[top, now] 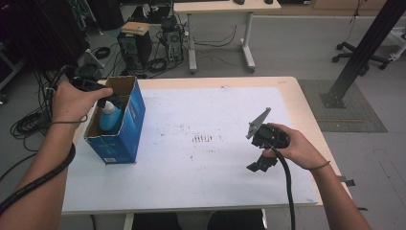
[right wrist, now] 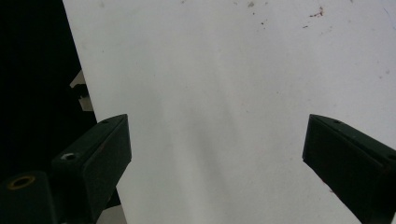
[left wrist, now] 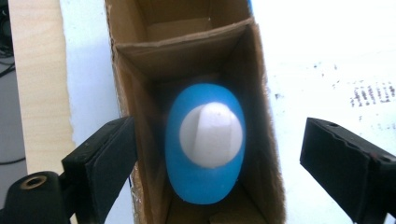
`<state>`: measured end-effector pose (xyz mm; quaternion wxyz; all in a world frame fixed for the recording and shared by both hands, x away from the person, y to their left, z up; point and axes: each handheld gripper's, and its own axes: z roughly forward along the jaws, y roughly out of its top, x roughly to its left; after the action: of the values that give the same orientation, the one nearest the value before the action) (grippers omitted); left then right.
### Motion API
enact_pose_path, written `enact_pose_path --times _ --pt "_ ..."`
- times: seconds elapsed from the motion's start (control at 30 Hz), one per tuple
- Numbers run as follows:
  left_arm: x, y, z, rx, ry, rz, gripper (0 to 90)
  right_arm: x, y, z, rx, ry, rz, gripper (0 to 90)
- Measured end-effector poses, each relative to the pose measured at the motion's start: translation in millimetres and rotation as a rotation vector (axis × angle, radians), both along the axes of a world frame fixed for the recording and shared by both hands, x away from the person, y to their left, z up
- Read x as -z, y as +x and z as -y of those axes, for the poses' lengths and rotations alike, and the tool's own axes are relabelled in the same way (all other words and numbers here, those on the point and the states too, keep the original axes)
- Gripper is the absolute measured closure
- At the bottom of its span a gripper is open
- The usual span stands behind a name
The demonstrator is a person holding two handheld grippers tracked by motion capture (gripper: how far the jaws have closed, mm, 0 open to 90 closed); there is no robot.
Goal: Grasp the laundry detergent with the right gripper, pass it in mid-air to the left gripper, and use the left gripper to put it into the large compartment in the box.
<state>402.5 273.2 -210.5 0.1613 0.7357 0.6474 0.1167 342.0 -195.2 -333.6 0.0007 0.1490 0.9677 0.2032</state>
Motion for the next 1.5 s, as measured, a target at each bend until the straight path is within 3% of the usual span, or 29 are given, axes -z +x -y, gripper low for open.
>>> enact_pose_path --times 0.03,0.07,0.4,0.53,0.6,0.7,0.97,1.1,1.13,1.2,1.23,1.5 --pt "0.0 0.0 0.0 0.0 0.0 0.0 9.2 0.0 0.0 0.0 0.0 0.0 0.0 7.9" --pt "-9.8 -0.7 4.5 0.016 0.007 0.011 9.1 0.0 0.1 -0.3 0.001 -0.003 0.0 7.9" --pt "-18.0 -1.8 10.5 0.037 0.009 0.023 7.2 1.4 0.8 -0.2 0.002 0.001 -0.006 7.9" --pt "-23.1 -2.9 19.0 0.065 0.007 0.036 6.7 1.8 1.1 0.2 0.004 0.0 -0.008 7.9" --pt "-26.9 -2.1 30.0 0.103 0.002 0.036 6.6 1.9 1.3 0.5 0.006 0.002 -0.009 7.9" --pt "-26.9 -2.1 30.0 0.103 0.002 0.036 6.5 1.8 1.3 0.8 0.01 0.0 -0.009 7.8" --pt "-31.4 3.8 54.4 0.165 -0.019 0.054 6.2 0.9 1.5 1.5 0.009 -0.004 -0.009 7.7" --pt "-30.7 6.3 64.6 0.194 -0.025 0.059 5.6 0.9 1.3 1.7 0.011 -0.005 -0.011 7.7" --pt "-26.9 9.4 73.8 0.217 -0.031 0.055 5.6 1.1 1.4 1.7 0.012 -0.005 -0.011 7.7" --pt "-26.9 9.4 73.8 0.217 -0.031 0.055 5.7 1.0 1.4 1.4 0.011 -0.006 -0.014 7.7" --pt "-18.9 13.5 84.4 0.245 -0.037 0.043 5.8 0.8 1.5 1.2 0.011 -0.008 -0.014 7.7" --pt "-8.5 18.3 94.9 0.276 -0.039 0.028 5.8 -3.0 3.9 1.4 0.02 -0.013 -0.025 7.7"
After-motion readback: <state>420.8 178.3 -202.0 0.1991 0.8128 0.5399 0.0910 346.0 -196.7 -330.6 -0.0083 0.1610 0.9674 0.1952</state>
